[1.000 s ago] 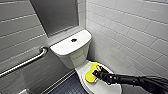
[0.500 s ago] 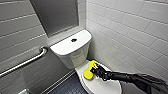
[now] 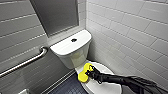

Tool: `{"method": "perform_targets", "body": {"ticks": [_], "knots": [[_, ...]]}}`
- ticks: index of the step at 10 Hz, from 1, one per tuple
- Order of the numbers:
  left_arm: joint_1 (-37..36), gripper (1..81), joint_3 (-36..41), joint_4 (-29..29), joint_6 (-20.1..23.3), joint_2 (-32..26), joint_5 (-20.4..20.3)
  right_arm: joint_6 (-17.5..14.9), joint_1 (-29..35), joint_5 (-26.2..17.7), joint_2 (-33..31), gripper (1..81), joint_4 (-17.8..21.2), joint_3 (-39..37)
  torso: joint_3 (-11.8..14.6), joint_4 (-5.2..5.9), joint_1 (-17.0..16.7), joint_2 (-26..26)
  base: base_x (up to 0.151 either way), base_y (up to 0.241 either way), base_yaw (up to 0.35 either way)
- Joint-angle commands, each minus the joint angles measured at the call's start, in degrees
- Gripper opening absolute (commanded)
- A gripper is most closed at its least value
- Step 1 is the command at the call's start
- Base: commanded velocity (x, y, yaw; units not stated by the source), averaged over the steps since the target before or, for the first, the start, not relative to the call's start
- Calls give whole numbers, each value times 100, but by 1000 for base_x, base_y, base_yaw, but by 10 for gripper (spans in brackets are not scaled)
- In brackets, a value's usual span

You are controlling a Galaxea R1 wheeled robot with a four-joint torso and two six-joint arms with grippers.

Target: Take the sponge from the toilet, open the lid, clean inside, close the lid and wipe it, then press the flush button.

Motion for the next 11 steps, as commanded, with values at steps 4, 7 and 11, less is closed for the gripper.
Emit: {"method": "perform_targets", "body": {"ticks": [4,7,11], "knots": [[180,811,135,9,4,-26,250,15,151,-512,-688,10,-56,857,0,0,0,0,0,0,0],[162,811,143,52,4,-1,250,23,-227,552,-1744,10,-161,2476,0,0,0,0,0,0,0],[188,811,161,53,13,0,250,76,-789,517,-2307,10,-425,2653,0,0,0,0,0,0,0]]}}
